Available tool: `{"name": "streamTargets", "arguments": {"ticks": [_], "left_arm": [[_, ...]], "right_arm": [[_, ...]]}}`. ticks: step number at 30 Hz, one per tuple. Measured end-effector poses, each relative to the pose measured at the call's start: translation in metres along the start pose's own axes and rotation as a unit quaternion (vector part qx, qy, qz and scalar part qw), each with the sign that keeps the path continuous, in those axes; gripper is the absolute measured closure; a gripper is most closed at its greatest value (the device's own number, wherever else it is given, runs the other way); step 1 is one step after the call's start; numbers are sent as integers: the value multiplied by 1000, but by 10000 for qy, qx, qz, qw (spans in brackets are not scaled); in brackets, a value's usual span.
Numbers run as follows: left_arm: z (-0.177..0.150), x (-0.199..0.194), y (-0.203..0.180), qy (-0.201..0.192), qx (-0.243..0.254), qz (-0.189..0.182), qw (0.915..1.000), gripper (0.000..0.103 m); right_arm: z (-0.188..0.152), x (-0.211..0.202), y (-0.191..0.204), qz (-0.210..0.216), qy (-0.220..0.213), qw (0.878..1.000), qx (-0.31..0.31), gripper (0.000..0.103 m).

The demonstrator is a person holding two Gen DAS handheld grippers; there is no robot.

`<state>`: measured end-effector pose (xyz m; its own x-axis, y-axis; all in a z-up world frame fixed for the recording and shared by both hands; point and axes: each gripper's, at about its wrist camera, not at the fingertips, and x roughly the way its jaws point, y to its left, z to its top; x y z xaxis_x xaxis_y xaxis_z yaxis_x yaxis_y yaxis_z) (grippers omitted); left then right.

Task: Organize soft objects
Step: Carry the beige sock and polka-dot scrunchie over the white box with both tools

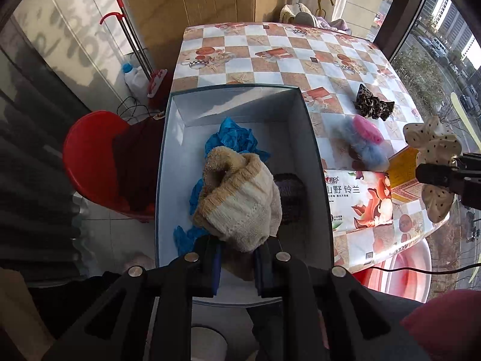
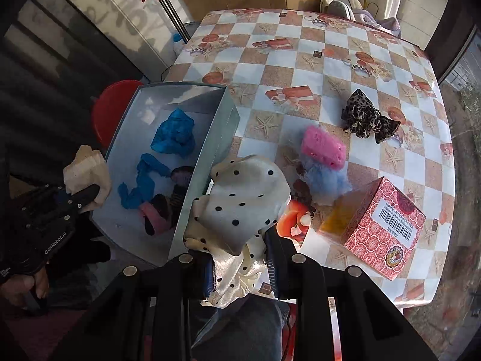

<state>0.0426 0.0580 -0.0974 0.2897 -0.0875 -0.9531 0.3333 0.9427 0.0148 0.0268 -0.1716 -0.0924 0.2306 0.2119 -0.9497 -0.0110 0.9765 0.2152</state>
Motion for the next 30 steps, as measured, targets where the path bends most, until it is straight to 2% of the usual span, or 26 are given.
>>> {"name": "streamTargets", "arguments": {"ticks": [7,14,22,30], "left_arm": [[-5,3,17,37,-248,70,9997,84],[-5,14,10,180,-97,84,9998,84],[-7,19,9,273,-57,158,9995,84],[-5,25,10,380,-77,157,9991,84]], "right_arm": [[35,7,51,127,47,9978,-648,74],[65,20,86,483,105,9974,-517,74],[44,47,104,544,547,9948,-660,74],[44,50,104,512,580,9948,-666,74]]}}
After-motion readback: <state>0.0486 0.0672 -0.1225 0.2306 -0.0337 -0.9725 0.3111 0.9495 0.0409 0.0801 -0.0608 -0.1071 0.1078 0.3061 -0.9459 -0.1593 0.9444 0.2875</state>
